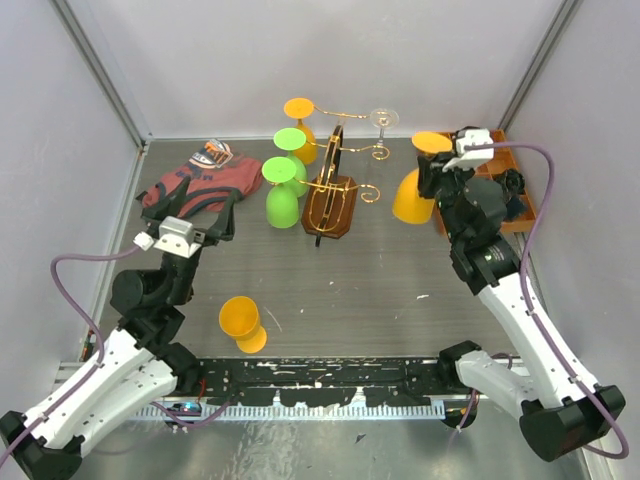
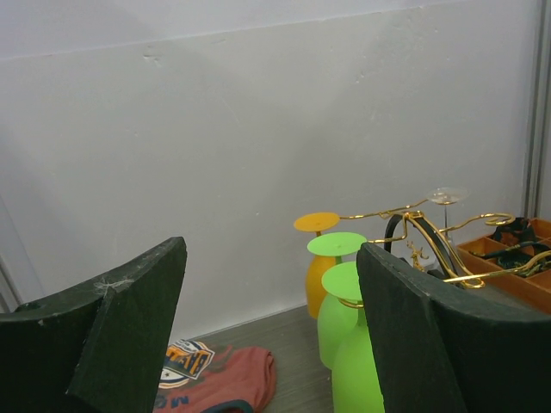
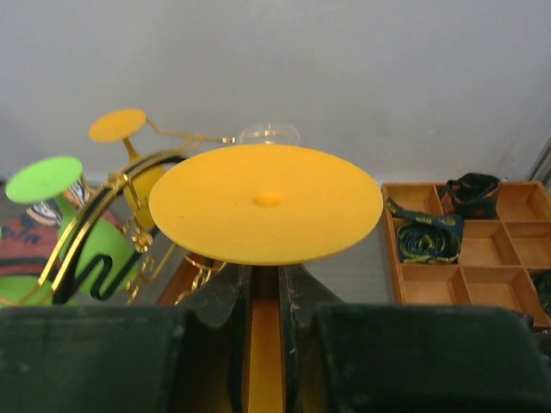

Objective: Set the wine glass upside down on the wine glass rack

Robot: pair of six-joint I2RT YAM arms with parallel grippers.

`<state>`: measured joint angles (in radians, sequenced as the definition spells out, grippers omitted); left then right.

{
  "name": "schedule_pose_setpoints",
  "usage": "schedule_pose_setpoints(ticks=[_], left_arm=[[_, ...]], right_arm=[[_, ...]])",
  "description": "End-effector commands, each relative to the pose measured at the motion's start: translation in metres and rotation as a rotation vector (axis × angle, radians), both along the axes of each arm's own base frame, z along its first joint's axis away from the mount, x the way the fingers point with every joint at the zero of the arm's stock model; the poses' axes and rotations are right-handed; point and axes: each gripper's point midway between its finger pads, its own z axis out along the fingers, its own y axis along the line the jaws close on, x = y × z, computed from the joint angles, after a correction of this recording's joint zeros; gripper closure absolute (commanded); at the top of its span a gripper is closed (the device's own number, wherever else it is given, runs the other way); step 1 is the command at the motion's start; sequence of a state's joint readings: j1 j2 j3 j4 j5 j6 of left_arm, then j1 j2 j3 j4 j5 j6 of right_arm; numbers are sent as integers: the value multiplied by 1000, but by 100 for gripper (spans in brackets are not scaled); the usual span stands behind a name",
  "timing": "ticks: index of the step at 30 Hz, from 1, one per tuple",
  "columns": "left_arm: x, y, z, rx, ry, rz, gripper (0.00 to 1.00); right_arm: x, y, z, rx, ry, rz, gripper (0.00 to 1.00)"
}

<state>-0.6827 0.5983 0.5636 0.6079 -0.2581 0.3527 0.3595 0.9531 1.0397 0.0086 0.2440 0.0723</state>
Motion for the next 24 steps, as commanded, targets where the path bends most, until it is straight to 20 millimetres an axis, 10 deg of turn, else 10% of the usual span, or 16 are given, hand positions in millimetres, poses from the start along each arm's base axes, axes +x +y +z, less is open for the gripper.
schedule_pose_setpoints(ticks=[1,24], left_arm=[[-3,5,11,-20,12,4,13],[17,-11,-7,2,53,7,10]], right_arm=[[-8,11,-11,-36,-62,131,99],[0,60,-69,-192,-264,411,99]])
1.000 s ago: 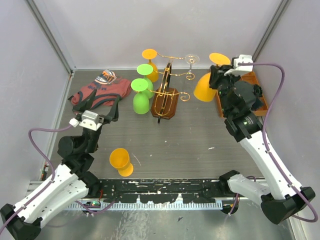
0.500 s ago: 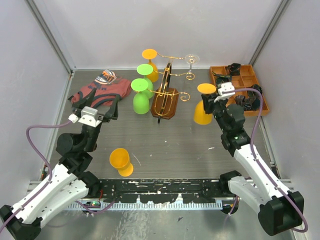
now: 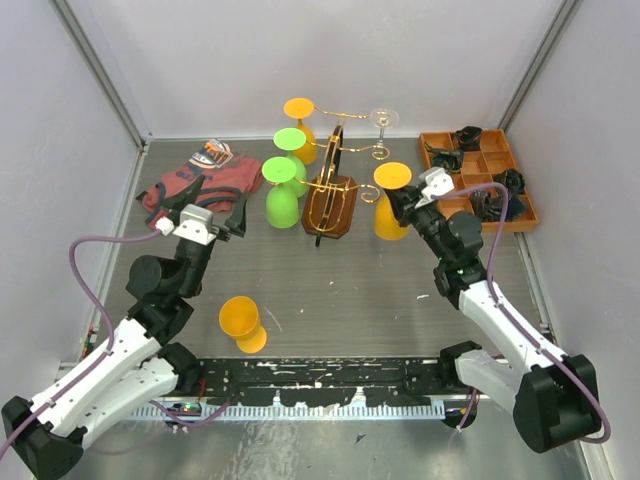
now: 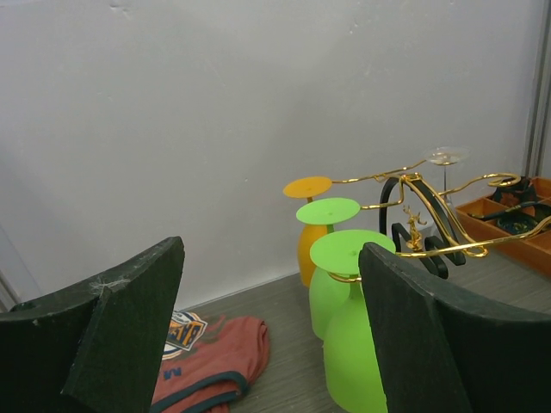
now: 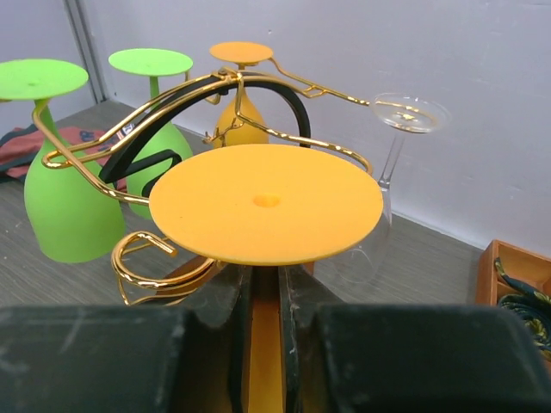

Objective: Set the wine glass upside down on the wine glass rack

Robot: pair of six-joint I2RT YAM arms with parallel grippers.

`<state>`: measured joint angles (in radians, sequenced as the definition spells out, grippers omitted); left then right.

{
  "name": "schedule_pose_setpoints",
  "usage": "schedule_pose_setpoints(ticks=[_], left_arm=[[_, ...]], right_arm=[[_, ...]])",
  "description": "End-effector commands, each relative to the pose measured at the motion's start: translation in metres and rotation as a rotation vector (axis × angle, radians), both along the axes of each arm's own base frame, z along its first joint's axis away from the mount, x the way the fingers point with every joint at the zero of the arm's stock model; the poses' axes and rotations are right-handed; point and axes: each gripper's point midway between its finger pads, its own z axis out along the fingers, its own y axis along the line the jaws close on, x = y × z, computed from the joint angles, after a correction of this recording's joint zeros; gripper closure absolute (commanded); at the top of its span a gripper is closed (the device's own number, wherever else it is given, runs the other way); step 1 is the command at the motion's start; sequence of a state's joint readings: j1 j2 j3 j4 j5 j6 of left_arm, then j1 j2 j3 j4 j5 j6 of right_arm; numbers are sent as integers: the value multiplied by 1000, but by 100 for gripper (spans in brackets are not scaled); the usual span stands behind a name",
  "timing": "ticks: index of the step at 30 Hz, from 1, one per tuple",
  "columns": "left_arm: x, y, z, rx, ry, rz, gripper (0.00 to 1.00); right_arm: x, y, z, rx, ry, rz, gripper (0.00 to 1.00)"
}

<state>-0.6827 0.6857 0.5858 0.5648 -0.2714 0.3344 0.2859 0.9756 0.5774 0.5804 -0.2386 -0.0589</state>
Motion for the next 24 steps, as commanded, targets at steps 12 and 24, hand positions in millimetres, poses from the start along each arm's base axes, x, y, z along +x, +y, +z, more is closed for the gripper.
schedule_pose_setpoints(ticks=[12,24], left_arm=[[-2,6,15,-29,-47,24,9],[0,8,12,-11,-47,45,8]], right_arm=[[18,15,28,17,-158,58,99],[32,25,23,40,-161,97,99]])
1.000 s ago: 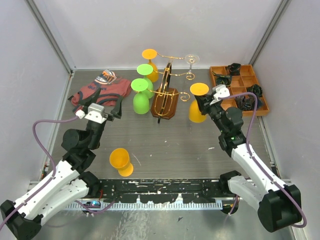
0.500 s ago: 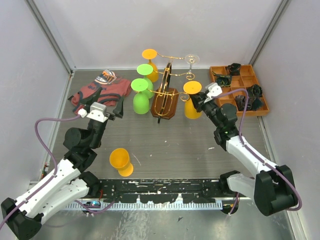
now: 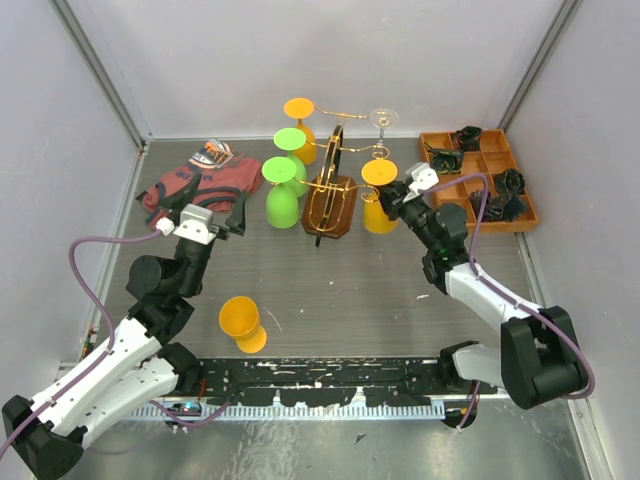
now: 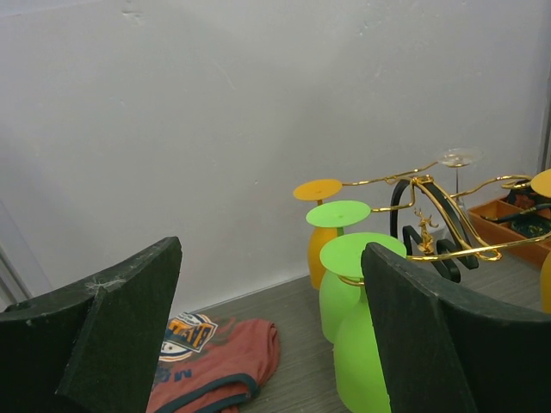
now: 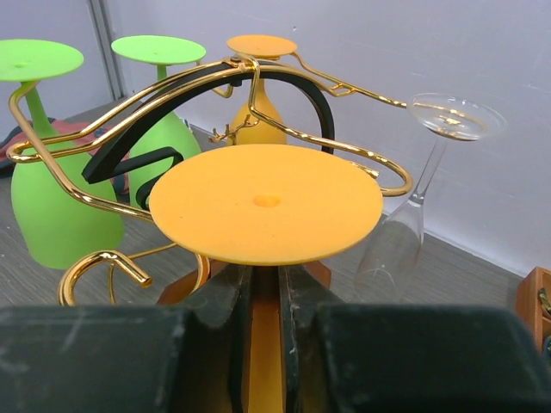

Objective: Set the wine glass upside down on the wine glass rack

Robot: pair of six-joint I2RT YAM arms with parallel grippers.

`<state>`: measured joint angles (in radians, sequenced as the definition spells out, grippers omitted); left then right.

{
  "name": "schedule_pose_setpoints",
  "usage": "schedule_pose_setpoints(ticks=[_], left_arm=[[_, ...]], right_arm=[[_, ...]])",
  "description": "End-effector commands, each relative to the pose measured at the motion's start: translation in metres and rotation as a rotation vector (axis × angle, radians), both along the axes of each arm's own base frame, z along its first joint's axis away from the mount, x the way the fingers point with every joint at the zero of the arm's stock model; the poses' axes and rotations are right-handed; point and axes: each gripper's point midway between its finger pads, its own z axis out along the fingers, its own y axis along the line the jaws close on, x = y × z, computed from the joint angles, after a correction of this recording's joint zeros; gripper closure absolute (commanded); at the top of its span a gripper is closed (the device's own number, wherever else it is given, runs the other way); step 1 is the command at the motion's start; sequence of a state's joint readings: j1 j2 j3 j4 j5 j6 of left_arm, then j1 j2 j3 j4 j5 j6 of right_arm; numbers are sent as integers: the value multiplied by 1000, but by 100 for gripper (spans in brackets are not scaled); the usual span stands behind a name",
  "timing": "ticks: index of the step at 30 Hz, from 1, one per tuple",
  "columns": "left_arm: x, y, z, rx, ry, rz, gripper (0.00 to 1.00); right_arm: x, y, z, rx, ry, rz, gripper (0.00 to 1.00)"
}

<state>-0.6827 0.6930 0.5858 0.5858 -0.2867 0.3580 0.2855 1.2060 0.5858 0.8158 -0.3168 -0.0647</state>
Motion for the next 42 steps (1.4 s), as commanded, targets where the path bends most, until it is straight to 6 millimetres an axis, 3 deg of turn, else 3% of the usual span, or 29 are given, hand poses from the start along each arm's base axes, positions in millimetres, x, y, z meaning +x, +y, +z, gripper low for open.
schedule_pose_setpoints(ticks=[1,8,21,35,42], left_arm=[[-1,4,9,-14,-34,22,8],[2,3,4,-1,-26,28,7],[6,6,1,12,-27,59,7],[9,2,0,23,-29,56,7],[10,0,-3,23,-25,53,7]], right_arm=[[2,4,45,64,-139,30,99],[9,6,48,88,-163,54,99],[43,16,43,69,-122,87,99],[60,9,25,92,-100,42,99],[69,5,27,131,-96,11,99]])
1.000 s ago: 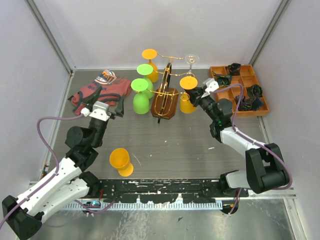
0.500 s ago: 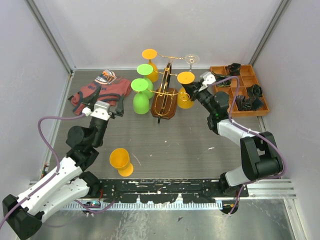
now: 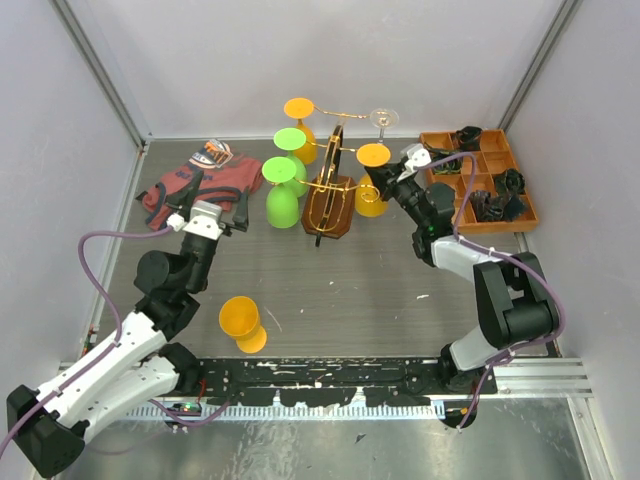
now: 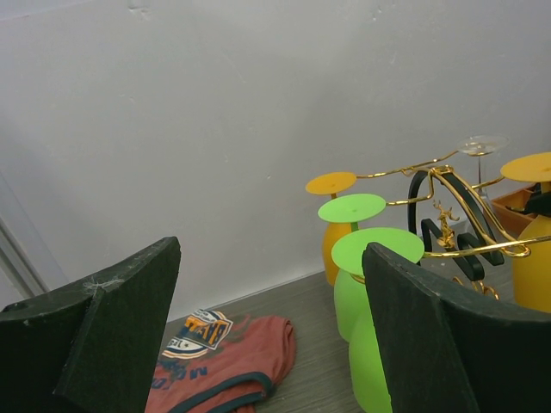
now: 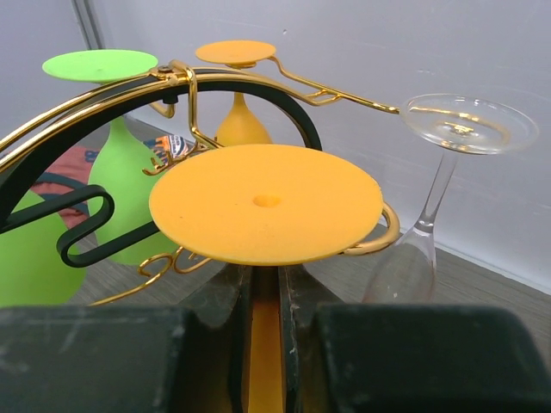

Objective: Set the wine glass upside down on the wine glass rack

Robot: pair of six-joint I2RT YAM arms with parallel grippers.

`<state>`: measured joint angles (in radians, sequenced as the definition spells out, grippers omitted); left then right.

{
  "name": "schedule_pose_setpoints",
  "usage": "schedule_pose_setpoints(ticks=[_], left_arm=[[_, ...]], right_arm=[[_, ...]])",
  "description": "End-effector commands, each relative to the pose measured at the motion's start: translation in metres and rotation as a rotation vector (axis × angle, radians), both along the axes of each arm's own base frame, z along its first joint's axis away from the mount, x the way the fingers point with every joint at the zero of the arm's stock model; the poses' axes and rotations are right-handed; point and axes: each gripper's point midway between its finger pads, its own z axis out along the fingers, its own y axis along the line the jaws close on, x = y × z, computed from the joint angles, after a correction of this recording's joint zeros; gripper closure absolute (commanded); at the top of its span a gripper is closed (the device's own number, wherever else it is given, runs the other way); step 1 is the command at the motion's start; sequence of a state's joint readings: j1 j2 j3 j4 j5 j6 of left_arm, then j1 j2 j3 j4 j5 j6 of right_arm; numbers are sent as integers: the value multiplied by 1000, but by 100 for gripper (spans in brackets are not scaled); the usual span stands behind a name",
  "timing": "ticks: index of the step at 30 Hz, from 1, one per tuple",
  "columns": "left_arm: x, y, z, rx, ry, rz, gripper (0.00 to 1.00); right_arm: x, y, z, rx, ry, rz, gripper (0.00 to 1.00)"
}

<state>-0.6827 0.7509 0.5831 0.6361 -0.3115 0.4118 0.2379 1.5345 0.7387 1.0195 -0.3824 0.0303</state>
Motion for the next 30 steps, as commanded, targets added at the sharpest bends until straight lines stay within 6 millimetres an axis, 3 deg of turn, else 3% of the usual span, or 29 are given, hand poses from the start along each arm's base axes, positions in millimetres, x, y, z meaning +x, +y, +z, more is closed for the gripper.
schedule_pose_setpoints(ticks=[1,11,21,30], left_arm=[[-1,2,3,-19,-24,7,7],[-1,2,5,-18,-29,6,7],[0,0,5,-16,-29,-1,7],[-1,0,6,-19,-31,-4,6]], right_arm=[[9,-5,43,66,-111,-29,99],[24,-6,38,100,-71,-53,99],[37,-29,32,111,-44,-201,98],[22,-44,32,90,-63,-262,99]])
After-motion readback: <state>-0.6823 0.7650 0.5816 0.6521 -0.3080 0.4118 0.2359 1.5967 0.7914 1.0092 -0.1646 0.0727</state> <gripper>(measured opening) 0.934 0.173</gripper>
